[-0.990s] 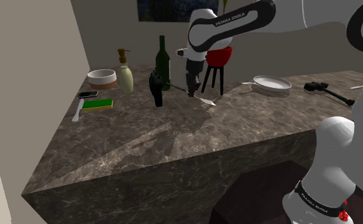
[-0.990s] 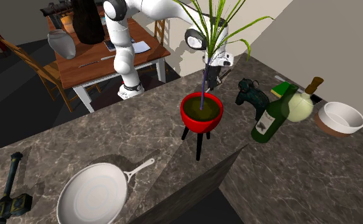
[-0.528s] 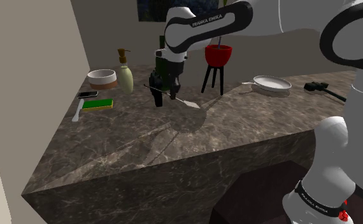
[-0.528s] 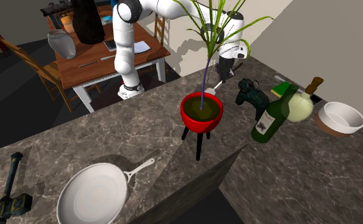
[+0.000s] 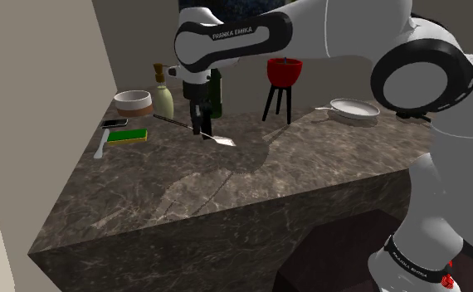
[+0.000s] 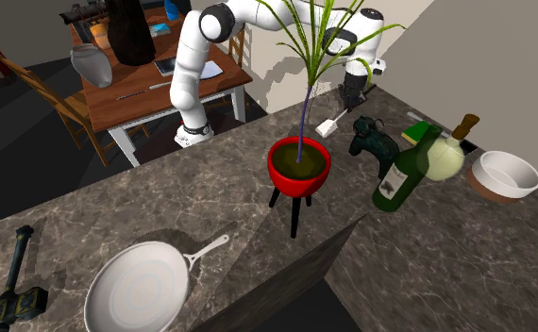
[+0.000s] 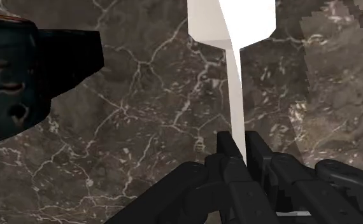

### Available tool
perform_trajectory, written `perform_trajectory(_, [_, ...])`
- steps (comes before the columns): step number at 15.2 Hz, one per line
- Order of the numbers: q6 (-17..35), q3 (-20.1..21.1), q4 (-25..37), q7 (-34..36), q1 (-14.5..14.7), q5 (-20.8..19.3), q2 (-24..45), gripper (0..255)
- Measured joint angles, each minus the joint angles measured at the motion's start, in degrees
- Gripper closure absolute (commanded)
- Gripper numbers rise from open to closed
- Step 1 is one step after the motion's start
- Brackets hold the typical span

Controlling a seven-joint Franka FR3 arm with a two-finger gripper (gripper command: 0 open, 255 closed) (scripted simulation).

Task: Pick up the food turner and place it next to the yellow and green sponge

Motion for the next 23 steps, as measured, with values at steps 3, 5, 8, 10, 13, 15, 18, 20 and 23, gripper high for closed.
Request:
perform_trajectory(3, [-3.11,1.3,9.01,2.59,-0.21,1.42,5.91,255])
perform_trajectory(5, [-5.94,2.08,16.25,4.2,-0.93,2.29,10.14,255])
perform_trajectory(8, [-10.41,3.49,28.95,6.74,-2.68,3.7,18.09,255])
perform_trajectory(10, [-9.73,3.67,29.12,6.99,-2.52,3.84,18.95,255])
perform_trajectory(13, [-7.17,3.6,25.8,6.72,-1.77,3.79,18.3,255])
perform_trajectory(15, [-5.45,3.59,23.79,6.54,-1.34,3.81,18.07,255])
perform_trajectory(18, [-3.33,3.61,21.56,6.26,-0.96,3.89,18.05,255])
perform_trajectory(20, [-1.85,3.68,20.37,5.99,-0.89,4.04,18.4,255])
perform_trajectory(23, [0.45,3.76,18.07,5.74,-0.46,4.18,18.47,255])
